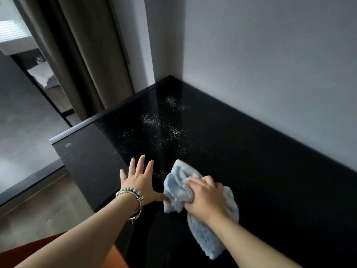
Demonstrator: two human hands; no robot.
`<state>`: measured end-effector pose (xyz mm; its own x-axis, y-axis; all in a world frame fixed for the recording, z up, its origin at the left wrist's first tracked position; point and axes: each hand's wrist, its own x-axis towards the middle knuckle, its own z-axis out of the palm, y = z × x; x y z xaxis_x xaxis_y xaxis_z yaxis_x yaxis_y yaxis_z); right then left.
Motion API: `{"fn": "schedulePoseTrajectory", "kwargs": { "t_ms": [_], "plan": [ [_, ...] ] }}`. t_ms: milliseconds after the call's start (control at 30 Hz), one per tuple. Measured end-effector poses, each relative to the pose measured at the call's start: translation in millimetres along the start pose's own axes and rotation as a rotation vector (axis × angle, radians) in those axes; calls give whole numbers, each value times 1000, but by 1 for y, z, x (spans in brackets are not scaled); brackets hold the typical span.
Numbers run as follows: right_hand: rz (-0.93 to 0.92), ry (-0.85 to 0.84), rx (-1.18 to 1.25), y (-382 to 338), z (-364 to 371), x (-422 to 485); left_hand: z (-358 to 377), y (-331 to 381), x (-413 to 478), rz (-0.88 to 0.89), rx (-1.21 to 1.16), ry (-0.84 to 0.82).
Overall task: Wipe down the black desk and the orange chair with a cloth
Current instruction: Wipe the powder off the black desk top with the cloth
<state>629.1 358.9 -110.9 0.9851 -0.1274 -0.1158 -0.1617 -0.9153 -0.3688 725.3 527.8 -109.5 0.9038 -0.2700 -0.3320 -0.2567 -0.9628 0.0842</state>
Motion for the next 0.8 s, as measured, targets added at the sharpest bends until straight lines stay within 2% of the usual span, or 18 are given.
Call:
{"fn": "schedulePoseTrajectory", "kwargs": {
  "t_ms": [67,167,267,333,400,467,600,667,700,733,767,800],
  "plan": [
    [38,109,15,12,-16,4,-2,8,11,39,4,-17],
    [405,288,-109,65,-48,20,-7,18,23,95,33,-26],
    [735,262,-127,120,-76,25,-11,26,31,112,79,-64],
    [842,211,-122,135,-79,29,-13,31,33,89,134,-103],
    [815,161,-180,128,-71,40,-16,35,34,65,166,-114],
    [672,137,-232,104,-58,51,-17,36,35,49,165,-115],
    [234,85,-167,54,-27,48,-12,32,33,23,128,-103],
    [-23,26,-67,48,-26,38,-9,30,32,11,109,-97],
    [-96,37,-41,55,-32,36,-8,29,33,8,103,-96],
    [-69,102,-50,67,-40,39,-8,29,34,8,100,-95],
    [65,200,-78,83,-49,46,-8,29,35,9,98,-97],
    [279,281,-111,103,-61,54,-8,30,36,9,94,-103]
  ]
}}
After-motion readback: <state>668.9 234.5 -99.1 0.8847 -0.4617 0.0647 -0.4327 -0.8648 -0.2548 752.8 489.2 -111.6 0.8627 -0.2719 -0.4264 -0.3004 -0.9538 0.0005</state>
